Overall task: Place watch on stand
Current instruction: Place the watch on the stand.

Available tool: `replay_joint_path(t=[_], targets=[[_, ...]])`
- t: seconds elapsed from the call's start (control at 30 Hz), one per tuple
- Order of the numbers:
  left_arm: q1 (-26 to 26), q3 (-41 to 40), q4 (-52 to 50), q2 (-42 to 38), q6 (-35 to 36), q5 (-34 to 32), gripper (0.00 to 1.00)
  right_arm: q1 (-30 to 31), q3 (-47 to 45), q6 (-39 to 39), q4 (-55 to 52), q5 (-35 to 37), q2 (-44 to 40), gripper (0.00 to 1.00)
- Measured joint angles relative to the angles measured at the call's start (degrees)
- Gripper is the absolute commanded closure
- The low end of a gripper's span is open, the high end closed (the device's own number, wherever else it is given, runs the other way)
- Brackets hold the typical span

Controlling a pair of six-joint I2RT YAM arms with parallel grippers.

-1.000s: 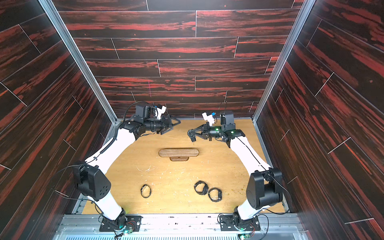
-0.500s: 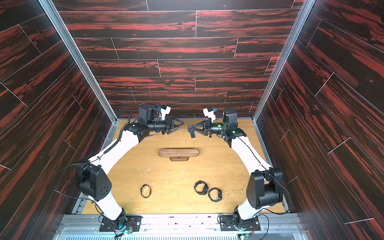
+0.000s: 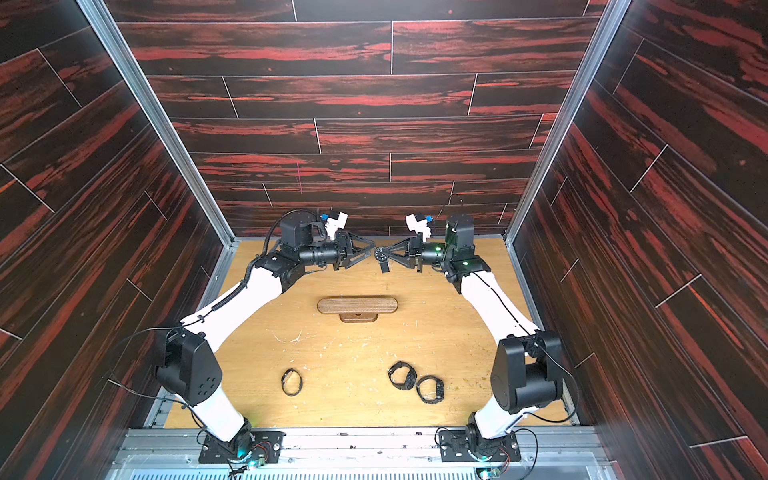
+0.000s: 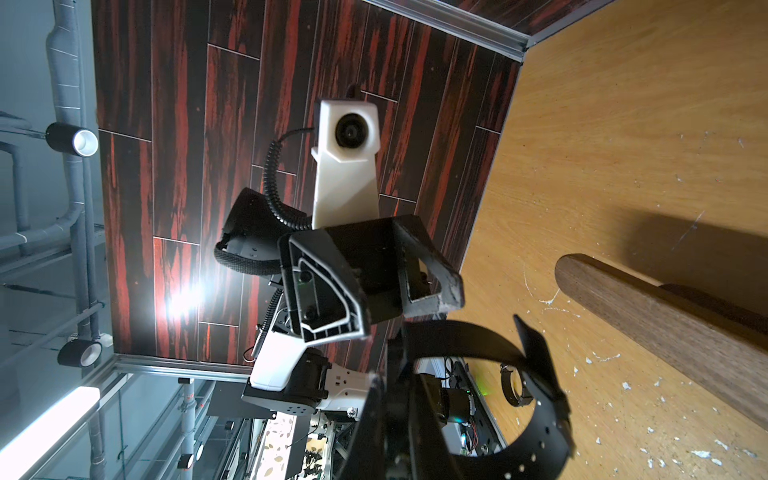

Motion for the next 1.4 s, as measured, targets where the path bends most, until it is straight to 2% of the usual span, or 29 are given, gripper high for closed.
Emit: replay_joint_path(t=[0.13,0.4,0.47,0.57,0.7,0.77,0.93,1.0,1.2,1.4], targets=[[-0.6,0.0,1.3,0.0,-1.2,0.1,0.63,0.0,0.0,1.8,2.3,-0.1,0.3,1.0],[-1.7,0.0,3.0,0.0,-2.8,0.5,0.7,0.0,-0.1,4.9,5.8,-0.2,2.1,1.0],[-1.8,0.0,3.0,0.0,-3.0,0.5,0.74,0.0,-0.1,5.4,6.6,-0.2,2.2,1.0],[-1.8,0.0,2.8,0.0,-3.5,0.5,0.88,0.0,-0.1,6.2,8.0,-0.2,2.3,1.0],[-1.7,0.1,3.2,0.0,-3.8,0.7,0.92,0.0,-0.1,6.6,9.4,-0.5,2.4,1.0],[-1.7,0.1,3.2,0.0,-3.8,0.7,0.94,0.0,-0.3,6.6,9.8,-0.5,2.4,0.95],[-1.7,0.1,2.8,0.1,-3.5,1.0,0.98,0.0,-1.8,6.8,10.0,0.1,2.4,0.67],[-1.7,0.1,2.5,0.1,-3.2,1.1,0.98,0.0,-2.3,6.2,9.1,0.5,2.4,0.61],[0.4,-3.2,2.6,-0.8,-2.3,1.6,0.97,-0.3,-2.7,1.1,2.9,1.9,2.3,0.53],[8.2,-13.3,0.4,-5.3,0.4,2.1,0.96,-0.7,-2.8,-4.9,-4.6,3.8,2.0,0.52]])
